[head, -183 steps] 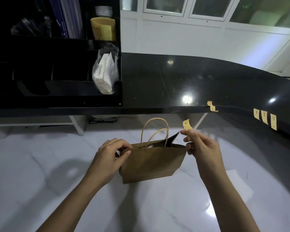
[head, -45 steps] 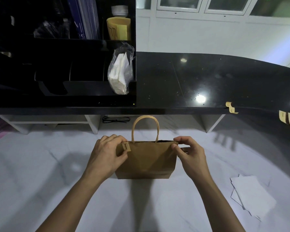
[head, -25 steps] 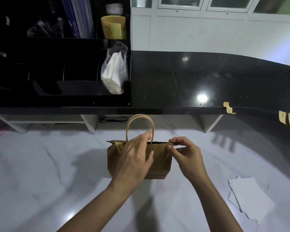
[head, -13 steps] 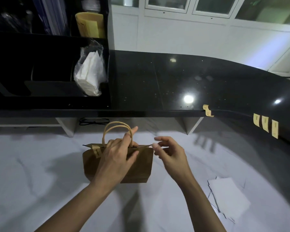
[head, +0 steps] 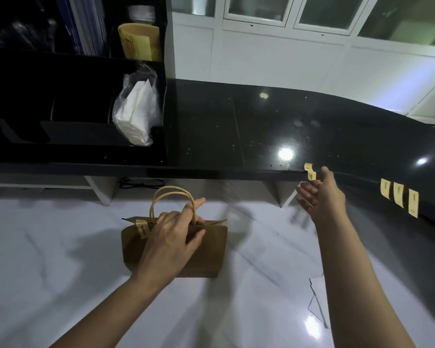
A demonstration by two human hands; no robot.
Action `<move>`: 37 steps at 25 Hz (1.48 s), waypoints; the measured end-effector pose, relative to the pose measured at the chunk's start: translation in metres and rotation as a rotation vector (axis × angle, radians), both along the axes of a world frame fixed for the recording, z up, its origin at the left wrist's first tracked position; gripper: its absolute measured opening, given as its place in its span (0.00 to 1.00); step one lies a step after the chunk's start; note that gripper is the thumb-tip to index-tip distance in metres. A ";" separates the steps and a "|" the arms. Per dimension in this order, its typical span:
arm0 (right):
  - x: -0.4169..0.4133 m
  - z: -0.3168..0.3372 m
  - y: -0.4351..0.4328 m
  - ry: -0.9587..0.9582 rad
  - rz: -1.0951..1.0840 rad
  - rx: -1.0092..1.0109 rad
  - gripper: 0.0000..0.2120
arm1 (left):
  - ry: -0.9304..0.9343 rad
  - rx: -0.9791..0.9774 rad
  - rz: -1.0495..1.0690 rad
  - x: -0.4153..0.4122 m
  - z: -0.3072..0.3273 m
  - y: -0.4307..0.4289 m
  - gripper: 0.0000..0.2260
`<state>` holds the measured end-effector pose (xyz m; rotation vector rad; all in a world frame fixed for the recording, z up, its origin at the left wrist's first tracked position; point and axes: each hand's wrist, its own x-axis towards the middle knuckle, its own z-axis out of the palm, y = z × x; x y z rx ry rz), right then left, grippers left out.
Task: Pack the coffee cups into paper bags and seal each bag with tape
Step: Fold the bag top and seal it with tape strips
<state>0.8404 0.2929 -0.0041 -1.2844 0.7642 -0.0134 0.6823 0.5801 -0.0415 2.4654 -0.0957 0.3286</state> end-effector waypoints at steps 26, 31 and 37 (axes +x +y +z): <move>-0.121 -0.010 0.104 -0.069 0.486 0.056 0.06 | 0.007 0.004 0.069 -0.004 0.000 -0.006 0.20; -0.139 -0.017 0.128 -0.100 0.465 0.015 0.04 | 0.023 0.043 0.087 -0.004 -0.001 -0.006 0.11; -0.147 -0.025 0.141 -0.134 0.426 -0.042 0.07 | -0.013 0.072 0.077 -0.005 -0.002 -0.007 0.13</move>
